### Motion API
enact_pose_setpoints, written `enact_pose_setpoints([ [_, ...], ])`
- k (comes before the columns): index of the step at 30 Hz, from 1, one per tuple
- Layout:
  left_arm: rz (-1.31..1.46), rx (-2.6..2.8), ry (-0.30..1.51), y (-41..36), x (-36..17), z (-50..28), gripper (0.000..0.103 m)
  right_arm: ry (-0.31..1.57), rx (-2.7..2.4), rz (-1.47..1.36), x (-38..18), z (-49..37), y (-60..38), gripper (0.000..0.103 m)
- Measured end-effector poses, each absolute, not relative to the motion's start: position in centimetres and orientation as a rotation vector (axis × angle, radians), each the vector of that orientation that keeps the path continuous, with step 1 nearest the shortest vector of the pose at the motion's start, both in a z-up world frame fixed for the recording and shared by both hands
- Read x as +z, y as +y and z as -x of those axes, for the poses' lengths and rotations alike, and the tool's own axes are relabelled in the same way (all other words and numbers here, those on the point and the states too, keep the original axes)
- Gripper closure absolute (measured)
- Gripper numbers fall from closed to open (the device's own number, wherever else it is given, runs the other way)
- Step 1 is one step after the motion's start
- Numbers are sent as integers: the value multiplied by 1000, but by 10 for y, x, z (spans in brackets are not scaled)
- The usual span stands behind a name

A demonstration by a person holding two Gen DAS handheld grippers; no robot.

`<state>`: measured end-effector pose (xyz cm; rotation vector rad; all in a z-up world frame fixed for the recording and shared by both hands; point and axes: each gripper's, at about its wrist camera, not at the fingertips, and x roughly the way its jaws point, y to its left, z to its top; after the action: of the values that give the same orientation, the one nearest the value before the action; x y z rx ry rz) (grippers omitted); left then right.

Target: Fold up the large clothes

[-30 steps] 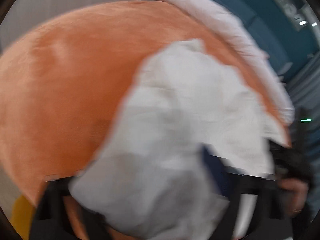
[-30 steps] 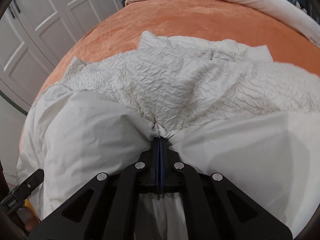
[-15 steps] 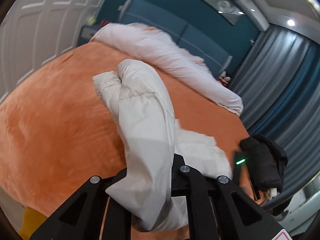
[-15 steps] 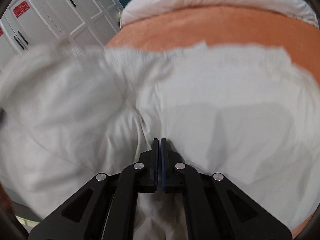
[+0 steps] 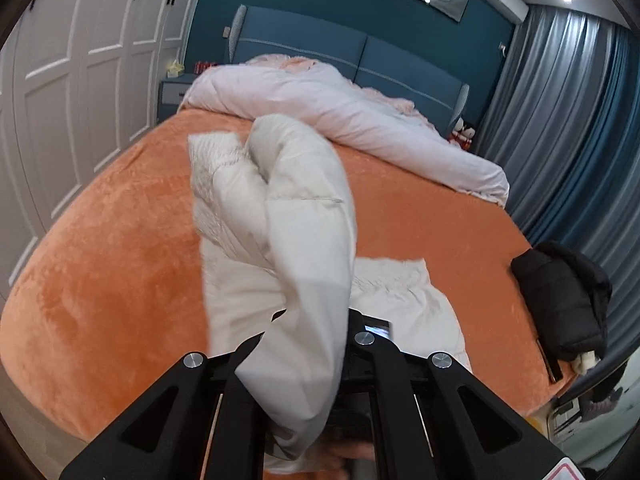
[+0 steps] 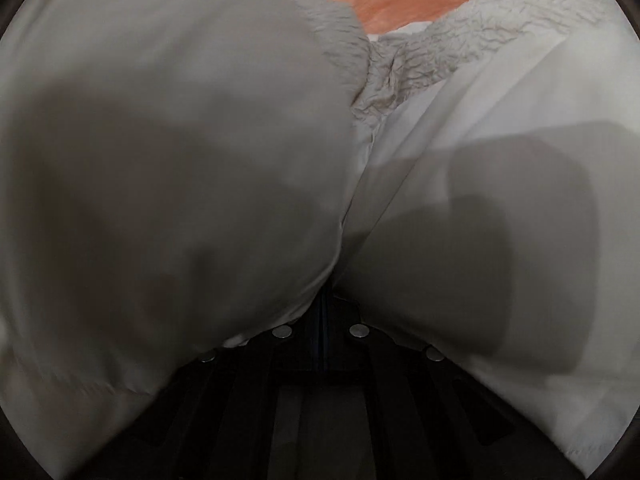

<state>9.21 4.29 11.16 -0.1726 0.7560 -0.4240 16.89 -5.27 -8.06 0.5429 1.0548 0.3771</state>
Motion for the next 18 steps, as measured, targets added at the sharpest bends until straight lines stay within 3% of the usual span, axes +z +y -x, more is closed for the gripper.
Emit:
enact_pose_setpoints([
  [4,160,-486,749,15,107,-91,101,1082,443,-630,-73,-164,-76,103],
  [9,124,-524,752,-4,112,-94,101,1025,488,-612,-38,-71,-115,103],
  [15,105,-525,794,-20,106,-93,101,1177,571,-599,-102,-52,-58,103],
  [18,50,-581,864,-48,87,-86,101,1139,616,-725,-127,-51,-61,103],
])
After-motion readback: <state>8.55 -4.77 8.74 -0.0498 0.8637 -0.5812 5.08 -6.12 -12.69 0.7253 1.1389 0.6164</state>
